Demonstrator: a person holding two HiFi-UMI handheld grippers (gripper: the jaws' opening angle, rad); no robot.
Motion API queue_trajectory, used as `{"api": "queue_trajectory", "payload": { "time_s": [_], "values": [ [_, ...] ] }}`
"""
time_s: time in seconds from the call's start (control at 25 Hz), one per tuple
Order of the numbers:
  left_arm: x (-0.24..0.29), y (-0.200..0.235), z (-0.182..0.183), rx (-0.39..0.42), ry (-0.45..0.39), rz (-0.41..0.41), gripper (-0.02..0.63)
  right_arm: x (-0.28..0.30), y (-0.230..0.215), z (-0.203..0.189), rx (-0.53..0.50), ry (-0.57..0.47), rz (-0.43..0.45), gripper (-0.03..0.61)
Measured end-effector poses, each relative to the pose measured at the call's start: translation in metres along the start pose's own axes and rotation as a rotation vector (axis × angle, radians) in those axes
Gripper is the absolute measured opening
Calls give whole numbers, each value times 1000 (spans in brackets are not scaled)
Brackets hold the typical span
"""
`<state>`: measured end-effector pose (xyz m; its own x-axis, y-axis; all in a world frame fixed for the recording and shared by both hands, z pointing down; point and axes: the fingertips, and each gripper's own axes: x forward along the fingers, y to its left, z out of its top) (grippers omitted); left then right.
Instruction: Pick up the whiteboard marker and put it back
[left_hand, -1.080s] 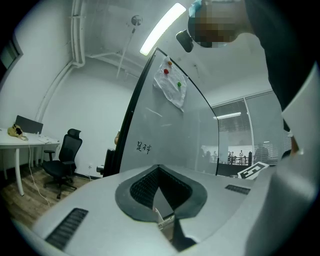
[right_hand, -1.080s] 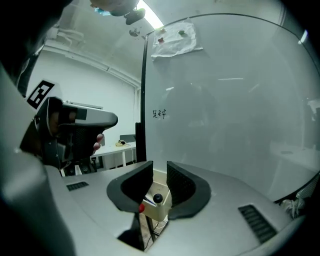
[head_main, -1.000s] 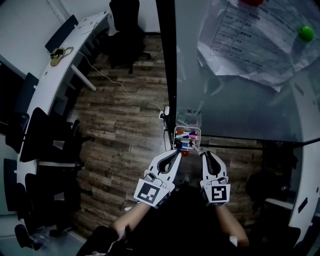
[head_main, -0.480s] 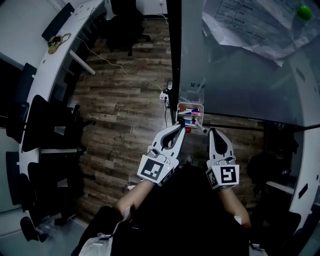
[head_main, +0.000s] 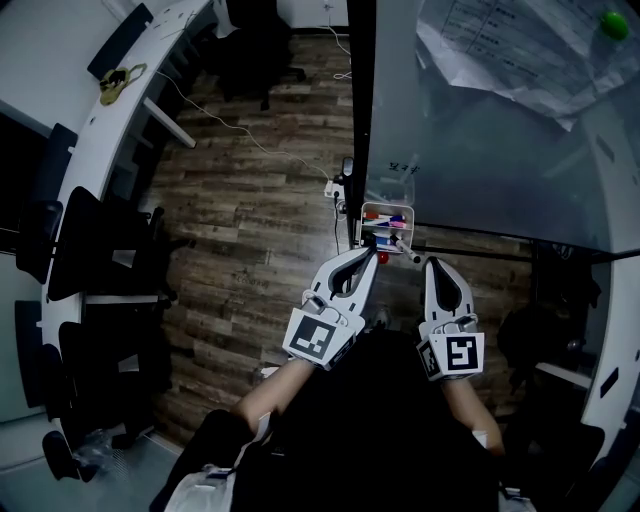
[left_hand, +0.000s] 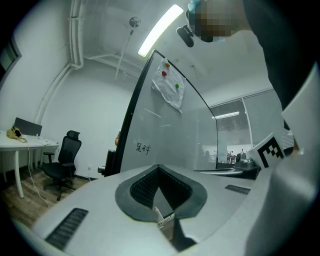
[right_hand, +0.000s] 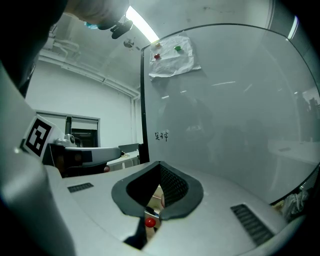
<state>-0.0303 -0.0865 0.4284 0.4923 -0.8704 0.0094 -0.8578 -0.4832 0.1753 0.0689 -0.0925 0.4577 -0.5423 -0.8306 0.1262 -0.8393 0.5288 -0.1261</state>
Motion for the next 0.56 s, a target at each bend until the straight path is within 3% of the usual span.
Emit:
{"api": "queue_trajectory", "payload": {
  "time_s": [0.56],
  "values": [
    [-4,0,-2,-2,-10,-3,6,-2,8,4,-32,-16,16,13]
  ]
}}
